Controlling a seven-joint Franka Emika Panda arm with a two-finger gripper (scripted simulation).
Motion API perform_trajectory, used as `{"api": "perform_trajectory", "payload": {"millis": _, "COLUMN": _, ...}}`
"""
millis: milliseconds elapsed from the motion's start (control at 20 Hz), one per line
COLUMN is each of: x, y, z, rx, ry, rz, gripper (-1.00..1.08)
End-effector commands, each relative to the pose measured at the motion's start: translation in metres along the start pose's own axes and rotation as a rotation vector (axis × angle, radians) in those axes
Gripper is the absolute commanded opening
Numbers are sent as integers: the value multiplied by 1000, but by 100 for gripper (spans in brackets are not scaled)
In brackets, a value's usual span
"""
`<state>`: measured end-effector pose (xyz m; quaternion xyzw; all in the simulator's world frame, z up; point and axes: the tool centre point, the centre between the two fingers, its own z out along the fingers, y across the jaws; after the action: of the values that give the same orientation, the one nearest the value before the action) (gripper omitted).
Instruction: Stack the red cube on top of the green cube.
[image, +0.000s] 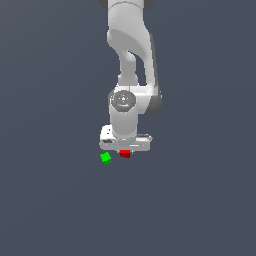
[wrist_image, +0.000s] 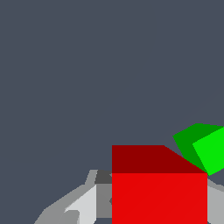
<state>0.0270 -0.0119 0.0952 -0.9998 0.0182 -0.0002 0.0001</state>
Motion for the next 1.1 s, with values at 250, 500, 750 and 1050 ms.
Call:
{"api": "perform_trajectory", "payload": {"millis": 250, "x": 0, "y": 69, "z": 24, "rx": -1, "ry": 0, "rz": 2, "gripper": -100}}
{"api": "perform_trajectory", "payload": {"millis": 500, "x": 2, "y": 91, "z": 33, "rx": 0, "ry": -1, "rz": 1, "gripper": -100}}
{"api": "perform_trajectory", "payload": {"millis": 750, "x": 2, "y": 95, "z": 34, "rx": 0, "ry": -1, "rz": 1, "gripper": 100}}
{"api": "perform_trajectory", "payload": {"millis": 1050, "x": 2, "y": 95, "z": 34, "rx": 0, "ry": -1, "rz": 1, "gripper": 100}}
